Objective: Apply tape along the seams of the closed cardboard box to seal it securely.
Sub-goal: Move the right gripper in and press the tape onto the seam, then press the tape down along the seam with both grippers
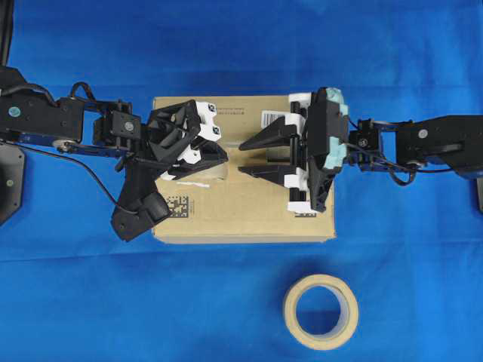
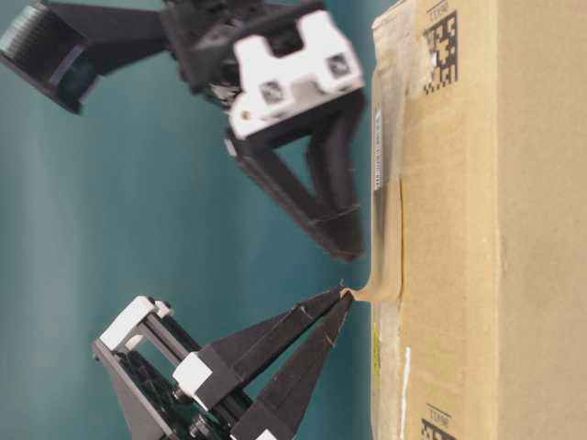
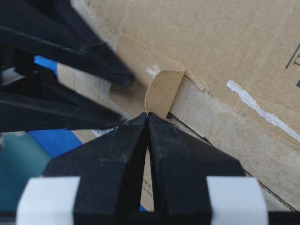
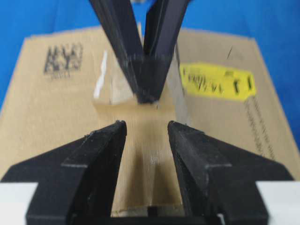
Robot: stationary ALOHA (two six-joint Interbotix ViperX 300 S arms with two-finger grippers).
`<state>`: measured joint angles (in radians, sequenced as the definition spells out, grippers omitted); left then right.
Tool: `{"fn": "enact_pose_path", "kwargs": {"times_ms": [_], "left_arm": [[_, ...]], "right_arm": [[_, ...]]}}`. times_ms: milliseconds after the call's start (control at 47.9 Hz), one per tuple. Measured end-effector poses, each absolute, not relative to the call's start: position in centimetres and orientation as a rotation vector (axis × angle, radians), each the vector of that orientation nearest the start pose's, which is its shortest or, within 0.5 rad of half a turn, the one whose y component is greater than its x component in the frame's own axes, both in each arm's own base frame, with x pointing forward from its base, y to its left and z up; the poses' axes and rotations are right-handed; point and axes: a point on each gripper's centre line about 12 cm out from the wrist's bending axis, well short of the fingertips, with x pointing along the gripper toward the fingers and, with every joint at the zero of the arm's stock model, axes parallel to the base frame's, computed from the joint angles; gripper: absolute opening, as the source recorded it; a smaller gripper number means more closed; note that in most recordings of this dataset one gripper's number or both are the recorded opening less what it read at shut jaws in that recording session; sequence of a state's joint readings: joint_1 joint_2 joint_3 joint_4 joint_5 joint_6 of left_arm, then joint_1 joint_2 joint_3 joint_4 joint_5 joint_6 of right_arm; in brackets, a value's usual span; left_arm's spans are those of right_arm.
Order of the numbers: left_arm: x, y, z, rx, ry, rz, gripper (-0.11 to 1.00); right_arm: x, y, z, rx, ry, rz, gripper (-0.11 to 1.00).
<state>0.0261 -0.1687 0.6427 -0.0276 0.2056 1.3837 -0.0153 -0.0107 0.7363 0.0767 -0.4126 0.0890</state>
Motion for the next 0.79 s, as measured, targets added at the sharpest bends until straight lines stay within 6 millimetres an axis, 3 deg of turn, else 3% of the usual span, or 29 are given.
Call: {"fn": "enact_pose_path", "kwargs": {"times_ms": [793], "left_arm": [[36.7, 1.2, 21.5, 1.283, 0.612, -0.456, 0.0]], "right_arm": [[39.9, -1.2, 17.1, 0.159, 0.387, -0.08, 0.49]]}}
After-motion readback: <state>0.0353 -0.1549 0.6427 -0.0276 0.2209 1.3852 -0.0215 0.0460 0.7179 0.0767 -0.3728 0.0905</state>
